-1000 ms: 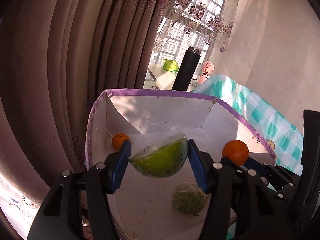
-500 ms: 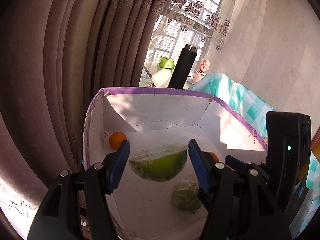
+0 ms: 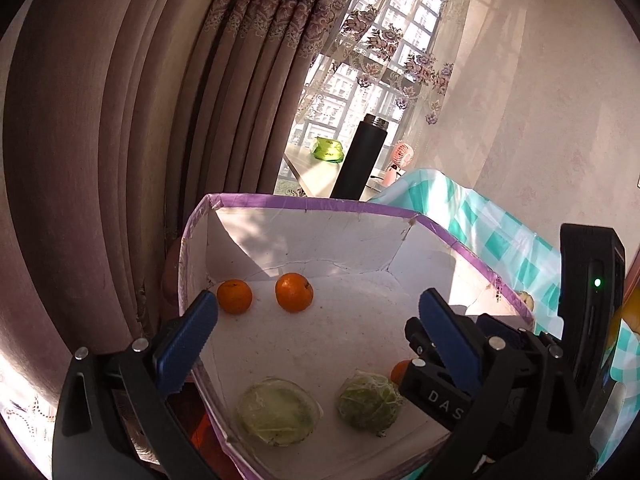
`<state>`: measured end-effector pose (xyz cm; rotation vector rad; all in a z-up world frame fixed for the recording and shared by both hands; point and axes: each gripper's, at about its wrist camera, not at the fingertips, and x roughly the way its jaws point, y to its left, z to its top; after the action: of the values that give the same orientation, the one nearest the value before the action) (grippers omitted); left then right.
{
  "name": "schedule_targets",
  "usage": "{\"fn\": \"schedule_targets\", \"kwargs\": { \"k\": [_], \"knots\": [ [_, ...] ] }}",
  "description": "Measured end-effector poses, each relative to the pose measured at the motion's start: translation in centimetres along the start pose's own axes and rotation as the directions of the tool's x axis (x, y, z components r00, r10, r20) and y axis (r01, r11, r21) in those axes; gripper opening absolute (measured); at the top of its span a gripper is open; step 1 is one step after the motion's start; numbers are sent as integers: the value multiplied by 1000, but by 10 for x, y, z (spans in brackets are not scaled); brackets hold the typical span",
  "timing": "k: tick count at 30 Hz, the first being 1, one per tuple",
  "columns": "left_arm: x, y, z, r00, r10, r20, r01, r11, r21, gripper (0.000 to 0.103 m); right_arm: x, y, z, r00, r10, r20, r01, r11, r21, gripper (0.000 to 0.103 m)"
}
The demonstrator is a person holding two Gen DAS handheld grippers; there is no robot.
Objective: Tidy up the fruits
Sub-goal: 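Open both tools to drop the melon half and orange into the box, then move both tools back over the dates and wrapped pear half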
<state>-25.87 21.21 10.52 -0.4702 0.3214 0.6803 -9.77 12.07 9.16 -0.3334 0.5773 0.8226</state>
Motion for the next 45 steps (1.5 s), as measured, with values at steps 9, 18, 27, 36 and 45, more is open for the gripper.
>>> {"fn": "schedule_targets", "kwargs": {
  "k": [9, 18, 27, 36, 45],
  "knots": [
    [-50, -67, -22, 966, -185, 182, 128, 950, 283, 101, -46, -111, -35, 958, -213, 191, 148, 941, 305, 87],
    [-12, -193, -96, 958, -278, -73, 266, 763, 589, 101, -38, -269, -107, 821, -524, -226, 559, 658, 504, 87],
    [47, -291, -146, 877, -380, -294, 472, 571, 672, 101, -31, -314, -119, 855, -481, -192, 505, 691, 518, 85],
    [141, -327, -124, 779, -382, -497, 609, 652, 452, 100, 20, -349, -87, 962, -248, -117, 272, 816, 510, 69],
    [225, -332, -94, 847, -249, -470, 415, 861, 294, 101, 76, -393, -51, 985, -146, -93, 173, 834, 524, 68]
  ]
}}
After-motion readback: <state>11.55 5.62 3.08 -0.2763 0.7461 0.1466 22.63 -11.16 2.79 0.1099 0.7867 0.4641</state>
